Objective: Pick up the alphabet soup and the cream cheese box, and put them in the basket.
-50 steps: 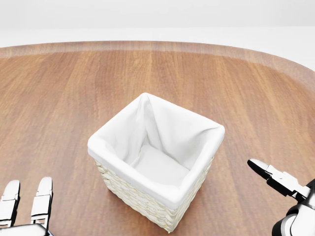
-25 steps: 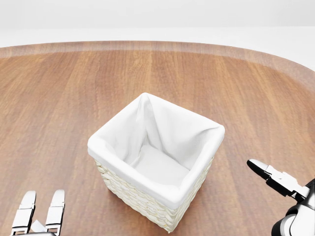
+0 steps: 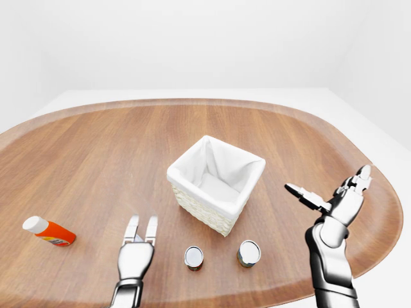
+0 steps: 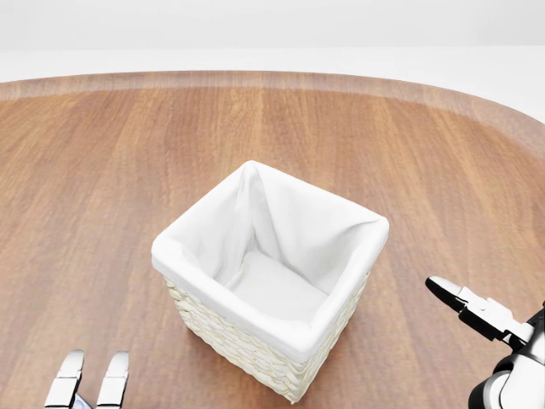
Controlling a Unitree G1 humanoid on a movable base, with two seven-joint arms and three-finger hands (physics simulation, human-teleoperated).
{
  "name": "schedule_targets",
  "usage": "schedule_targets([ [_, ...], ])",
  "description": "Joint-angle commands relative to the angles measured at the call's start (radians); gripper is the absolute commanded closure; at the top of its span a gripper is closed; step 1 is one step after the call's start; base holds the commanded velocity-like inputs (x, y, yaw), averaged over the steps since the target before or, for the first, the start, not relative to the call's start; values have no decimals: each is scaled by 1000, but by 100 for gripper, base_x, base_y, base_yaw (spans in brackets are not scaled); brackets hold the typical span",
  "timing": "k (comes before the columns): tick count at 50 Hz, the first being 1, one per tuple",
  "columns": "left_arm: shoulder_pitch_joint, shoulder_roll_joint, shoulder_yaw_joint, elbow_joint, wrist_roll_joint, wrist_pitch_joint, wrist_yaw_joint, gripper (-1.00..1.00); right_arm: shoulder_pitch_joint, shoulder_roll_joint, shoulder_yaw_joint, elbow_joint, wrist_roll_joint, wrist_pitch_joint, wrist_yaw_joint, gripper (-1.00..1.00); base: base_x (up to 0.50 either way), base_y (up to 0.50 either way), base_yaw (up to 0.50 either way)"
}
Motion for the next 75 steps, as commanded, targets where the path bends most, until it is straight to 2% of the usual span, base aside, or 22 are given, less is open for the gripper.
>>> schedule_targets([
  [1, -38, 16, -23, 116, -29, 0, 32, -100, -3, -1, 0, 6, -2, -1, 0, -100, 0, 0, 0],
  [7, -65, 16, -31, 181, -40, 0, 40, -100, 0, 0, 0, -1, -1, 2, 0, -100, 0, 0, 0],
  [10, -76, 17, -41, 199, -43, 0, 40, -100, -6, -3, 0, 22, -2, -14, 0, -100, 0, 0, 0],
  [25, -152, 21, -52, 367, -111, 0, 40, -100, -1, -2, 1, 9, -1, -2, 0, -100, 0, 0, 0],
  [32, -234, 16, -71, 558, -139, 0, 40, -100, -1, -1, 1, 9, -1, -2, 0, -100, 0, 0, 0],
  [43, -282, 11, -104, 681, -179, 0, 40, -100, -3, -2, 2, 19, -3, -8, 0, -100, 0, 0, 0],
  [46, -303, 9, -107, 733, -190, 0, 40, -100, 1, -1, 3, 1, -3, 5, 0, -100, 0, 0, 0],
  [53, -316, 10, -118, 772, -206, 0, 40, -100, -2, -1, 2, 14, -3, -6, 0, -100, 0, 0, 0],
  [54, -316, 11, -119, 772, -207, 0, 40, -19, 0, -1, 2, 9, -3, -2, 0, -100, 0, 0, 0],
  [55, -315, 11, -120, 770, -207, 0, 40, 23, -1, -1, 2, 11, -3, -4, 0, -100, 0, 0, 0],
  [57, -310, 13, -122, 758, -209, 0, 40, 84, 1, 0, 3, 4, -4, 2, 0, -100, 0, 0, 0],
  [58, -309, 14, -122, 756, -210, 0, 40, 95, 0, 0, 2, 5, -4, 1, 0, -100, 0, 0, 0],
  [60, -308, 15, -121, 754, -210, 0, 40, 100, -3, -1, 2, 18, -4, -8, 0, -100, 0, 0, 0],
  [63, -300, 17, -122, 740, -211, 0, 40, 100, -2, -2, 2, 12, -4, -3, 0, -100, 0, 0, 0],
  [69, -207, 41, -107, 533, -188, 0, 40, 100, -3, -2, 2, 19, -3, -7, 0, -100, 0, 0, 0],
  [72, -133, 54, -87, 360, -174, 0, 40, 100, -3, -3, 2, 18, -3, -7, 0, -100, 0, 0, 0],
  [75, -133, 50, -62, 352, -163, 0, 40, 100, 1, -1, 3, 1, -4, 4, 0, -100, 0, 0, 0],
])
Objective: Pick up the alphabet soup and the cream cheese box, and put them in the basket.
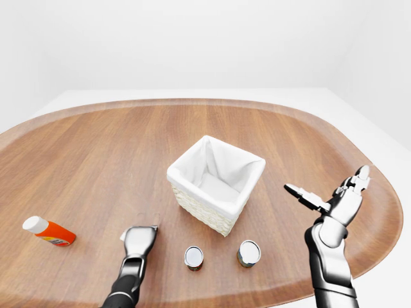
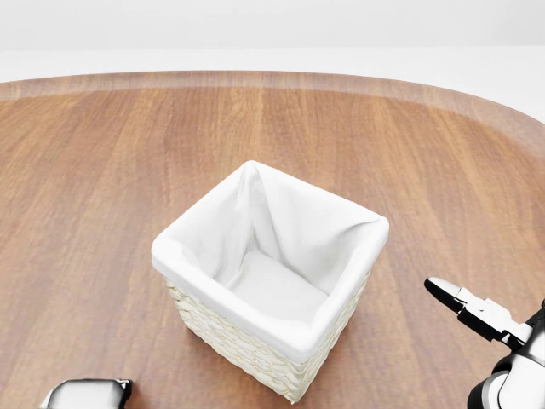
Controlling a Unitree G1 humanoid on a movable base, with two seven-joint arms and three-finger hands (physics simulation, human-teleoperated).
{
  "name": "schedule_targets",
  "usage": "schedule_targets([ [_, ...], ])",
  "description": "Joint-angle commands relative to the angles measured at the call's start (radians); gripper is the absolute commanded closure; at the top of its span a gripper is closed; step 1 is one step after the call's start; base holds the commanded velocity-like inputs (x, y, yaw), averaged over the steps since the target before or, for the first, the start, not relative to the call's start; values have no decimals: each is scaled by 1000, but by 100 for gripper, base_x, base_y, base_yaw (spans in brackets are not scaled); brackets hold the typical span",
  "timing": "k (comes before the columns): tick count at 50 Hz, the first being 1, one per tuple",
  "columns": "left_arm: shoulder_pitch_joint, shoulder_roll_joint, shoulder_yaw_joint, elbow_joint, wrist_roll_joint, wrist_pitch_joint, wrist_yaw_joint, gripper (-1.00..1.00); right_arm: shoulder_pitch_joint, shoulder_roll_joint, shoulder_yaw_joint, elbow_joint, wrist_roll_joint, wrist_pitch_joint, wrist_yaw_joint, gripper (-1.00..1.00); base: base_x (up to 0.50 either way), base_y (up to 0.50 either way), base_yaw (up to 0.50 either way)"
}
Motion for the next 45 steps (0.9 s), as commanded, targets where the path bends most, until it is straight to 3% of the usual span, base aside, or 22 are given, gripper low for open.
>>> schedule_targets([
  [1, 251, 14, 37, -196, 4, 0, -1, 100, 2, 1, 0, -6, 0, 4, 0, -100, 0, 0, 0],
  [22, 352, -3, 162, -522, 26, 0, -1, 100, -1, 0, -1, 0, 8, 7, 0, -100, 0, 0, 0],
  [34, 385, -24, 189, -636, 42, 0, -1, 100, -1, 0, 1, 1, 5, 7, 0, -100, 0, 0, 0],
  [45, 399, -48, 221, -769, 67, 0, -106, 100, -5, -2, 0, 12, 6, 1, 0, -100, 0, 0, 0],
])
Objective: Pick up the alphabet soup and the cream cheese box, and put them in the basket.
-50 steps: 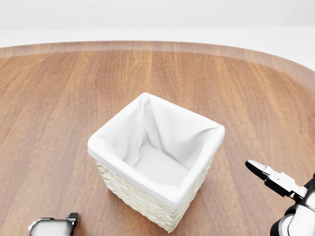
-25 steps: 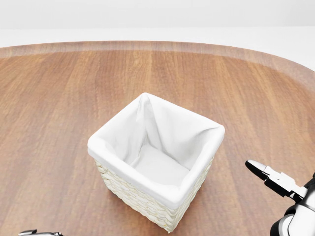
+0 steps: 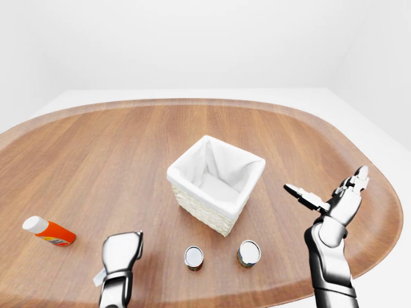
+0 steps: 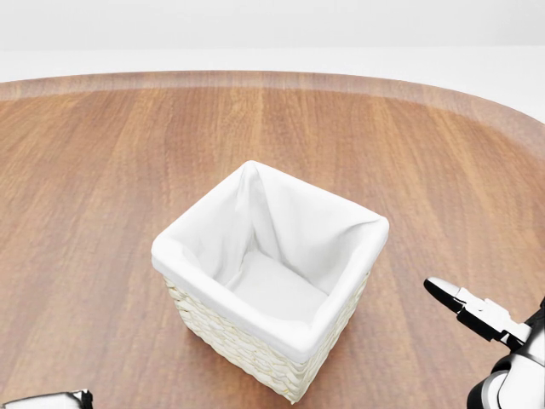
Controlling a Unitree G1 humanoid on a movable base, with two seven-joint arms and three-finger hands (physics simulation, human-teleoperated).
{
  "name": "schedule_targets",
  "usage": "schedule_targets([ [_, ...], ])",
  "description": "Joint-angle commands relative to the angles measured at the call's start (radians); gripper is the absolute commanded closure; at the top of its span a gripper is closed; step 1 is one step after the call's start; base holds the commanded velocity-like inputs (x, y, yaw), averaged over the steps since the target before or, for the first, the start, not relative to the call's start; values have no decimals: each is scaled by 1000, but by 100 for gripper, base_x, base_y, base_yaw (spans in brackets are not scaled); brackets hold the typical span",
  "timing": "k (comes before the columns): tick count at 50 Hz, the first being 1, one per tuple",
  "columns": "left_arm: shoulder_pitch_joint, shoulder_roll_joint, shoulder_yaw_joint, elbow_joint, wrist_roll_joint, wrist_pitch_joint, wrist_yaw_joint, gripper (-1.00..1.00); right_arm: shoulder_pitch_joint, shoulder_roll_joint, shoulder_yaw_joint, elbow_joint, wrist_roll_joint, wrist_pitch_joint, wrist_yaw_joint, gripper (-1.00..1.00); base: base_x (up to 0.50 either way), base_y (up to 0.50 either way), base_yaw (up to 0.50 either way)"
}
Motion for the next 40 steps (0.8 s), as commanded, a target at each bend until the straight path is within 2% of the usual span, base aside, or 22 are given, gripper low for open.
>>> schedule_targets([
  [1, 24, -18, 29, -129, 1, 0, -58, 100, -2, -2, 0, 7, 1, -3, 0, -100, 0, 0, 0],
  [6, 1, -37, 69, -166, -43, 0, -76, 100, 1, -1, 0, -5, 1, 7, 0, -100, 0, 0, 0],
  [14, -6, -60, 93, -252, -98, 0, -86, 100, -1, 0, 0, -3, 2, 7, 0, -100, 0, 0, 0],
  [15, -7, -66, 98, -263, -106, 0, -81, 100, -1, 0, 1, 0, 1, 4, 0, -100, 0, 0, 0],
  [17, -20, -82, 90, -281, -42, 0, -2, 100, 0, 0, 0, -8, 2, 12, 0, -100, 0, 0, 0],
  [20, 17, -84, 93, -342, -113, 0, -24, 100, -1, 0, 1, -1, 1, 3, 0, -100, 0, 0, 0],
  [23, 19, -88, 100, -366, -91, 0, -17, 100, 1, 0, 3, -4, -2, 6, 0, -100, 0, 0, 0],
  [27, 31, -99, 114, -456, -99, 0, -35, 100, 1, 1, 2, -2, -2, 2, 0, -100, 0, 0, 0],
  [32, 30, -122, 121, -556, -82, 0, -126, 100, 2, 1, 2, -8, -4, 8, 0, -100, 0, 0, 0],
  [40, -33, -136, 115, -585, -66, 0, -187, 100, 0, 0, 2, -2, -2, 4, 0, -100, 0, 0, 0],
])
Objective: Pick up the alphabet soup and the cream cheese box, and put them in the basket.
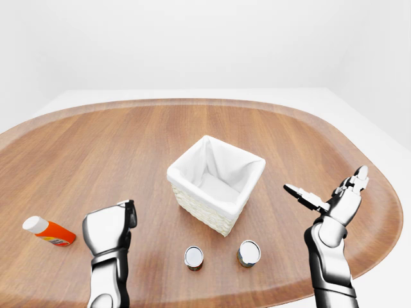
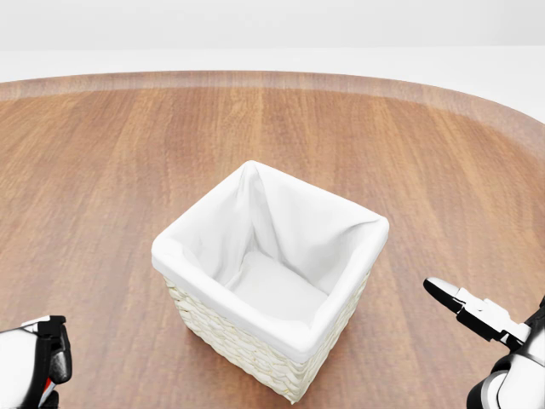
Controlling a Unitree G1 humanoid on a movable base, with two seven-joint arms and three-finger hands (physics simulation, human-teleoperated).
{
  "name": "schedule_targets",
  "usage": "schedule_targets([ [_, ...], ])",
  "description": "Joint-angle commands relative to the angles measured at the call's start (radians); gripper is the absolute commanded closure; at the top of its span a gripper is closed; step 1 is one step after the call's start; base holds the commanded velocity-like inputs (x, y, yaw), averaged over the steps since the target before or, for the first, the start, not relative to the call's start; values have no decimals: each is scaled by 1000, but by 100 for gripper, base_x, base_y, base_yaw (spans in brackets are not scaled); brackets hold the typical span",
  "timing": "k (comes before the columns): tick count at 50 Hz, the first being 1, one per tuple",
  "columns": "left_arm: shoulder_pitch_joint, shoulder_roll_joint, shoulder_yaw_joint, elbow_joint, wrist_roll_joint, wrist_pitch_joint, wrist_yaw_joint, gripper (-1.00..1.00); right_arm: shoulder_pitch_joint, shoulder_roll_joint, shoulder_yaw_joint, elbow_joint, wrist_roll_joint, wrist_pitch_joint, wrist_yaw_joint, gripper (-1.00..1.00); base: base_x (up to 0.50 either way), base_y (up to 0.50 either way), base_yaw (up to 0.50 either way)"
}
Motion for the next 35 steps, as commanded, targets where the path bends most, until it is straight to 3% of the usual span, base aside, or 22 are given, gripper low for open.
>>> schedule_targets([
  [1, -56, -24, -5, -108, 7, 0, -79, 100, 0, 0, 0, 0, 0, -1, 0, -100, 0, 0, 0],
  [16, -200, -24, -40, -260, 72, 0, -313, 100, 1, 0, 1, 3, -2, -3, 0, -100, 0, 0, 0],
  [24, -264, -24, -57, -280, 109, 0, -393, 100, 1, 0, 1, -5, -2, 6, 0, -100, 0, 0, 0],
  [30, -315, -25, -67, -329, 152, 0, -474, 100, -4, -2, 0, 18, 0, -11, 0, -100, 0, 0, 0],
  [35, -384, -36, -78, -376, 195, 0, -570, 100, -3, -2, 1, 13, -1, -4, 0, -100, 0, 0, 0],
])
